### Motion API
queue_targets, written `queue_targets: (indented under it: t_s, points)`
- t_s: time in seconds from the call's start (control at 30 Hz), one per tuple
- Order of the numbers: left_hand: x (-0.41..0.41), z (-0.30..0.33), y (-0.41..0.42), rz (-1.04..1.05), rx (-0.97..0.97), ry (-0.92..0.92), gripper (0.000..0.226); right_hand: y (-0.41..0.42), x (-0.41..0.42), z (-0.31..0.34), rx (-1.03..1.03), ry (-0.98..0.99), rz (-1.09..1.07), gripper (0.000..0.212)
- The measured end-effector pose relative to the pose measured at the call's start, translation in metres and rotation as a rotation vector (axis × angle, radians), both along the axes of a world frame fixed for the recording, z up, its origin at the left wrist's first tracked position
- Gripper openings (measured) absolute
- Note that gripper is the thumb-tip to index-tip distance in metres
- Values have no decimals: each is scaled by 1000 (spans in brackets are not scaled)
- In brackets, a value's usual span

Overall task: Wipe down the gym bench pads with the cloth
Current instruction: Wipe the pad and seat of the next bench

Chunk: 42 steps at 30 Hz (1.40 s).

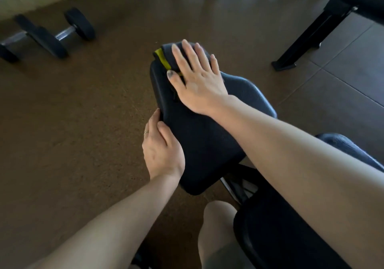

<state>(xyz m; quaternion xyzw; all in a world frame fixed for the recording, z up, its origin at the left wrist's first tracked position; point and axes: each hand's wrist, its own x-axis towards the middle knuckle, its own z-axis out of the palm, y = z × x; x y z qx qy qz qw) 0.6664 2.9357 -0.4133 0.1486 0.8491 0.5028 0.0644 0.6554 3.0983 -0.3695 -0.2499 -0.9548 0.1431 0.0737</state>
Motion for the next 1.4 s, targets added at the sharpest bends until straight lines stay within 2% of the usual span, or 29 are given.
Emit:
queue_targets:
  t_s: [0.1, 0.2, 0.33, 0.47, 0.67, 0.73, 0.83, 0.97, 1.1, 1.27, 1.4]
  points:
    - [1, -1, -1, -1, 25, -11, 47, 8, -13, 5, -91, -7, -108, 64]
    - [0, -2, -2, -12, 25, 12, 51, -24, 3, -3, -59, 17, -172, 66]
    - [-1, -3, -3, -30, 48, 7, 54, -78, 37, -18, 1, 19, -109, 67]
    - [-2, -5, -4, -26, 53, 3, 54, -36, 34, -11, 17, -17, -40, 63]
    - [-1, -5, -2, -15, 75, -36, 55, 34, 28, -6, -102, -48, -343, 63]
    - [0, -5, -3, -18, 79, -28, 53, 32, 40, -8, -104, -78, -400, 64]
    - [0, -5, -3, -13, 101, -32, 51, -14, 54, -18, -124, -32, -455, 66]
    - [-4, -9, -3, -12, 109, -44, 54, -85, 61, -24, -134, -34, -415, 69]
    - [-5, -9, -3, -9, 110, -55, 56, -55, 65, -20, -143, -63, -353, 69]
    - [-3, -8, -3, -6, 129, -49, 56, 4, 82, -19, -339, -121, -761, 73]
    - [-1, -5, -1, 8, 119, -35, 55, -25, 75, -21, -397, -112, -922, 72]
